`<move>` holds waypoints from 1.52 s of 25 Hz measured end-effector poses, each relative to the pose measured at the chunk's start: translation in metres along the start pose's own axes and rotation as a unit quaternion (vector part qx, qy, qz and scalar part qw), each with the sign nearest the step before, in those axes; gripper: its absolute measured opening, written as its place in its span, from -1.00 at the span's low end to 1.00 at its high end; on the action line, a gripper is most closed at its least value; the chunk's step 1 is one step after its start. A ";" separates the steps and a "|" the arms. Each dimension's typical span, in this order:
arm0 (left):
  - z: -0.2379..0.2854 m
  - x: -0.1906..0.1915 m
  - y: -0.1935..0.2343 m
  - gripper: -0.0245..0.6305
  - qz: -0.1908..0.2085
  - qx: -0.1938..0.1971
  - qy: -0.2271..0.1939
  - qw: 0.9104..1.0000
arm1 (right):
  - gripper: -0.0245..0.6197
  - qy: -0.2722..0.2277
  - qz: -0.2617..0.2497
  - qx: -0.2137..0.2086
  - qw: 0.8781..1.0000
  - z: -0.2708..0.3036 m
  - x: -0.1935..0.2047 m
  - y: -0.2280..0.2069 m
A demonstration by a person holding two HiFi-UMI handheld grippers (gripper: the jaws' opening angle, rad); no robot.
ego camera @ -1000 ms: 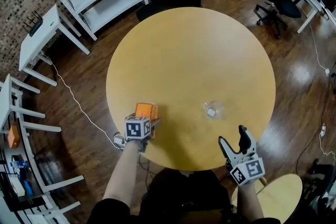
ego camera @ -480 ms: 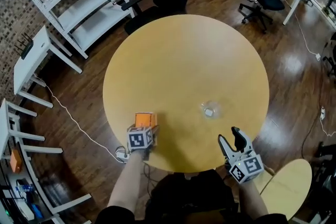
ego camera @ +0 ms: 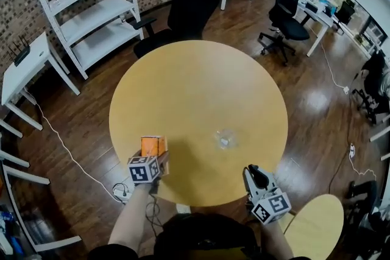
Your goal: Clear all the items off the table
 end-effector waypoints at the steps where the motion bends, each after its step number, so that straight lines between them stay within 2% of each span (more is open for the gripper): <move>1: -0.008 -0.008 -0.006 0.40 0.005 0.006 -0.017 1.000 | -0.70 -0.010 -0.008 -0.003 1.000 -0.004 -0.001 0.001; 4: -0.026 -0.037 -0.034 0.40 0.017 0.019 -0.081 0.996 | -0.70 -0.048 -0.031 -0.011 0.998 -0.019 -0.012 -0.001; 6: -0.035 -0.055 -0.068 0.40 0.016 0.038 -0.124 0.991 | -0.70 -0.070 -0.034 -0.018 0.997 -0.042 -0.019 -0.007; 9: -0.041 -0.083 -0.148 0.40 0.023 0.103 -0.174 0.979 | -0.70 -0.101 -0.034 0.007 0.994 -0.095 -0.024 -0.028; 13: -0.042 -0.103 -0.270 0.40 0.076 0.212 -0.212 0.951 | -0.70 -0.156 -0.015 0.088 0.984 -0.178 -0.020 -0.069; 18: -0.043 -0.094 -0.413 0.40 0.136 0.317 -0.227 0.911 | -0.70 -0.222 -0.005 0.182 0.958 -0.295 -0.005 -0.108; 20: -0.048 -0.085 -0.467 0.40 0.144 0.360 -0.224 0.894 | -0.70 -0.248 0.001 0.219 0.944 -0.349 0.008 -0.117; 23: -0.062 -0.064 -0.542 0.40 0.156 0.427 -0.207 0.866 | -0.70 -0.270 0.025 0.302 0.914 -0.435 0.033 -0.115; 26: -0.068 -0.037 -0.598 0.40 0.172 0.471 -0.185 0.845 | -0.70 -0.278 0.044 0.370 0.885 -0.497 0.061 -0.110; 30: -0.069 -0.011 -0.659 0.40 0.207 0.521 -0.151 0.814 | -0.70 -0.308 0.063 0.436 0.843 -0.542 0.087 -0.101; 34: -0.074 0.005 -0.717 0.40 0.245 0.568 -0.125 0.775 | -0.70 -0.331 0.068 0.491 0.803 -0.569 0.101 -0.091; 38: -0.067 0.029 -0.759 0.40 0.269 0.602 -0.087 0.747 | -0.70 -0.339 0.090 0.537 0.767 -0.589 0.124 -0.080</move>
Point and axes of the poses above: the fingertips, and each gripper's own axes: z forward along the fingers, y to its left, x out of its underside, the point moved 8 cm from there along -z, backward along the fingers, and after that the axes turned 9 degrees about z, right-handed, at the moved point
